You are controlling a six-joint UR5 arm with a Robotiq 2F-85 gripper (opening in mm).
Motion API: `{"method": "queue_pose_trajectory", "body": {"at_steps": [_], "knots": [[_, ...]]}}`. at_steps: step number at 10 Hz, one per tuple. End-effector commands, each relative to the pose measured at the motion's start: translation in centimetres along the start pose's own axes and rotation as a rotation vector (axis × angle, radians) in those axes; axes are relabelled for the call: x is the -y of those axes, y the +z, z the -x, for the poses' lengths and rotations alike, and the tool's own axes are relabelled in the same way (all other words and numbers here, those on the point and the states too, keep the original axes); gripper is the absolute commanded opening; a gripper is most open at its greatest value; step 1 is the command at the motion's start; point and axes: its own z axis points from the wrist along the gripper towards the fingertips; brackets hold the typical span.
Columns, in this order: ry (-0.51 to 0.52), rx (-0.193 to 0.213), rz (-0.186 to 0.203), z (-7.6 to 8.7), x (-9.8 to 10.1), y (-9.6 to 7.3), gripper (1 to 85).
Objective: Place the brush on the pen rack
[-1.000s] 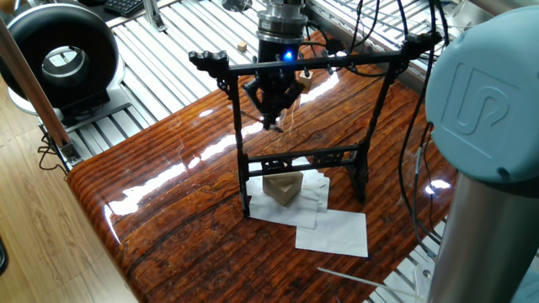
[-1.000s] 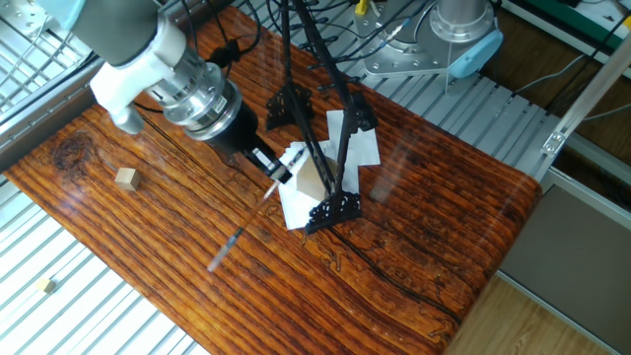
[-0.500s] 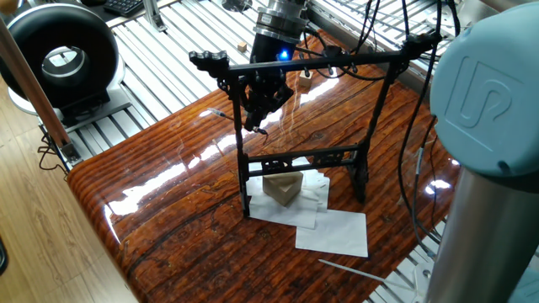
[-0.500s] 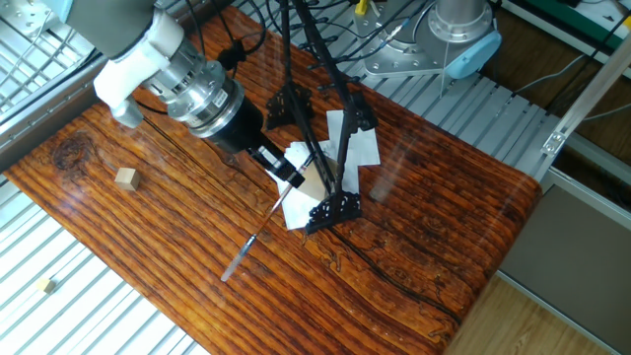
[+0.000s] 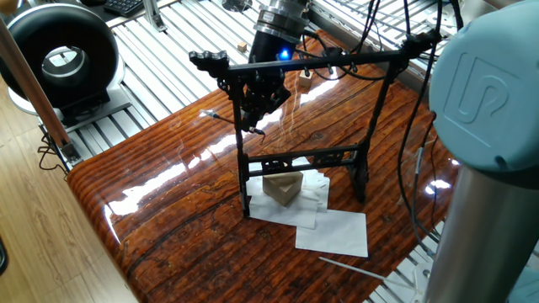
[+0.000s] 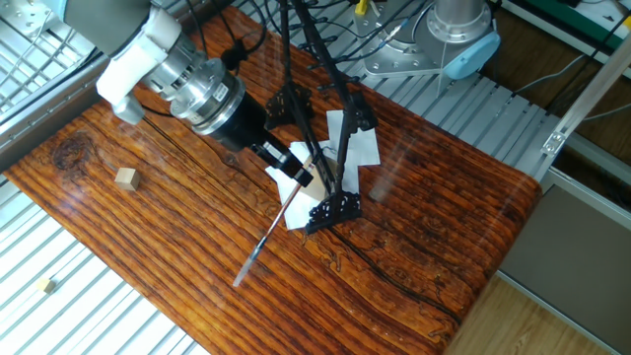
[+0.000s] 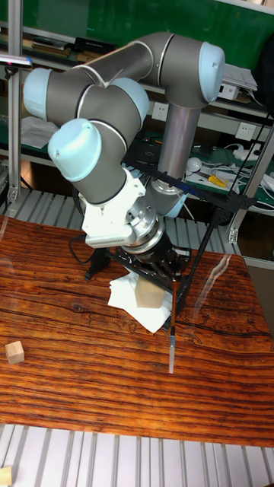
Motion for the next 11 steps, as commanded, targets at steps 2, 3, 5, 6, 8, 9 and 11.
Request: {"method": "queue_pose_trajectory", "body": {"at_steps": [2, 3, 5, 6, 8, 9, 11], "knots": [[-0.046, 0.014, -0.052, 0.1, 1.2, -0.4, 1.0], [-0.045, 0.009, -0.049, -0.1, 1.2, -0.6, 1.0], [-0.035, 0.004, 0.001, -0.5, 0.3, -0.8, 1.0], [-0.041, 0.007, 0.013, -0.4, 0.4, -0.8, 1.0], [-0.024, -0.017, 0.094, -1.2, -1.2, -0.9, 1.0], [-0.027, -0.033, 0.123, -1.7, -1.7, -1.0, 1.0], [-0.038, -0.042, 0.128, -2.0, -1.5, -1.0, 1.0]]}}
